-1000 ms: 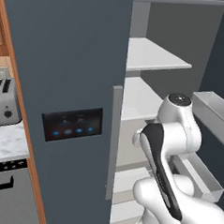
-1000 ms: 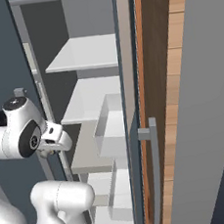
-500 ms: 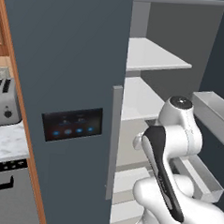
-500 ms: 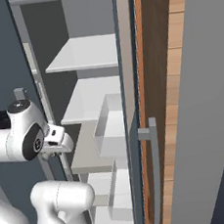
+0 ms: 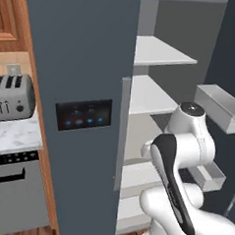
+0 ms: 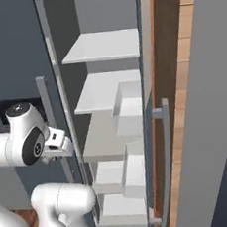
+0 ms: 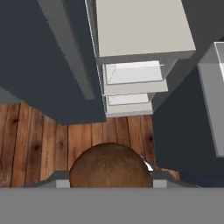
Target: Place the cold items (tomato and mushroom) from the fridge in one tupperware on the dining counter. Place the warm items (kebab skewer and hot dog) in the stove area in another tupperware.
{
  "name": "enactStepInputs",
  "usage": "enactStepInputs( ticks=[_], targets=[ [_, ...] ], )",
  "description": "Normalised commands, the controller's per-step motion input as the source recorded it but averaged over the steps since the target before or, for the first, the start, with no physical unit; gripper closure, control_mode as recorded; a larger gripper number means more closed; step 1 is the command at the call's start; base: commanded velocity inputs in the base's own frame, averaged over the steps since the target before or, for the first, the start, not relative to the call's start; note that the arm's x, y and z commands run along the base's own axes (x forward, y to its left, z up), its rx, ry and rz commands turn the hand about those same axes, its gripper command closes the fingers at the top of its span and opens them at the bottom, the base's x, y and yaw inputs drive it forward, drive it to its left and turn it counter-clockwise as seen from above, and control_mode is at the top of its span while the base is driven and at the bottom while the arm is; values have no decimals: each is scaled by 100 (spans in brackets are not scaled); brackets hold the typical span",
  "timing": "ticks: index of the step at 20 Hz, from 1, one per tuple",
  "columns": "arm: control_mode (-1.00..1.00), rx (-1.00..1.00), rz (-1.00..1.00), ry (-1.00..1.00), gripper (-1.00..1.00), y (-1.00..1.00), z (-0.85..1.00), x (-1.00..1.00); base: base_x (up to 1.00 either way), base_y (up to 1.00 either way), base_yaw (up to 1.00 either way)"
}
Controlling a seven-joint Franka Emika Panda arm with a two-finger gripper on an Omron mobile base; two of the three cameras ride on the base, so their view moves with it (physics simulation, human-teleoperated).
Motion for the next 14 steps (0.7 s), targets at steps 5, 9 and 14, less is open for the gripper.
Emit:
enactStepInputs(
  ticks=[5,9,14],
  targets=[
    [100,0,0,0,100,0,0,0,-98,95,35],
    [100,0,0,0,100,0,0,0,-59,100,60],
    [100,0,0,0,100,0,0,0,-4,63,95]
  ],
)
